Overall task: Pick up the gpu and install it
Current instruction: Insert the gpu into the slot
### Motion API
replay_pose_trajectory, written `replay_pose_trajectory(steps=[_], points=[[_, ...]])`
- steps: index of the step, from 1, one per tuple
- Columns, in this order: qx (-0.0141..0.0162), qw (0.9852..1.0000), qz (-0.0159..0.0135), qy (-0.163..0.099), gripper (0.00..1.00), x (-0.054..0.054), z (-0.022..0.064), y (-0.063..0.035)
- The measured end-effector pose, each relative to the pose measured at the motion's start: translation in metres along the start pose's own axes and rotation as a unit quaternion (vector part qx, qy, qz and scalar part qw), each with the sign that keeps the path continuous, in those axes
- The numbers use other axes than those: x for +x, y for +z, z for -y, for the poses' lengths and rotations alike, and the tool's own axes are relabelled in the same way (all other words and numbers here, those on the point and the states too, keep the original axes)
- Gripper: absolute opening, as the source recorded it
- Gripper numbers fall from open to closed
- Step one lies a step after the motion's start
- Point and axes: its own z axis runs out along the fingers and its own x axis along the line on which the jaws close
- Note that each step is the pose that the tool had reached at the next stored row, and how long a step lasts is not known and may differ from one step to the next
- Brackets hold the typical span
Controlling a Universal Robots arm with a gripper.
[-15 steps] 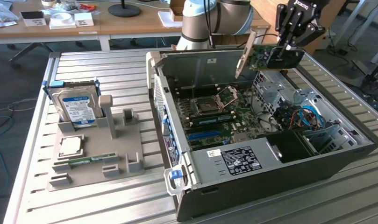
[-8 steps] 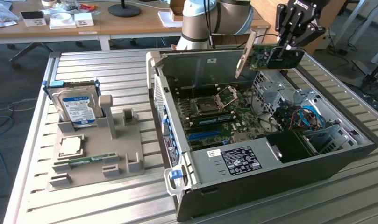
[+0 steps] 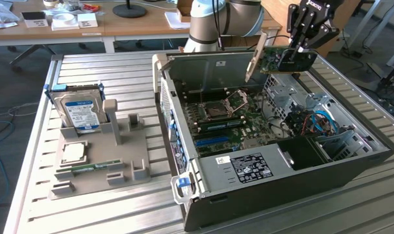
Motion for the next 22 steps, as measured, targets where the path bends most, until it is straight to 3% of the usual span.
replay_pose_trajectory(steps=[5, 10, 13, 17, 22], points=[[0.0002, 1.0, -0.0002, -0.006, 0.27, 0.0, -0.0009, 0.0003], [0.0026, 0.9999, -0.0003, -0.015, 0.27, 0.0001, -0.0023, 0.0014], [0.0055, 0.9999, 0.0014, -0.016, 0.27, 0.0002, -0.0044, 0.0025], [0.0087, 0.9998, 0.0063, -0.016, 0.27, 0.0002, -0.0058, 0.0041], [0.0089, 0.9999, 0.0068, -0.012, 0.27, 0.0002, -0.0058, 0.0054]])
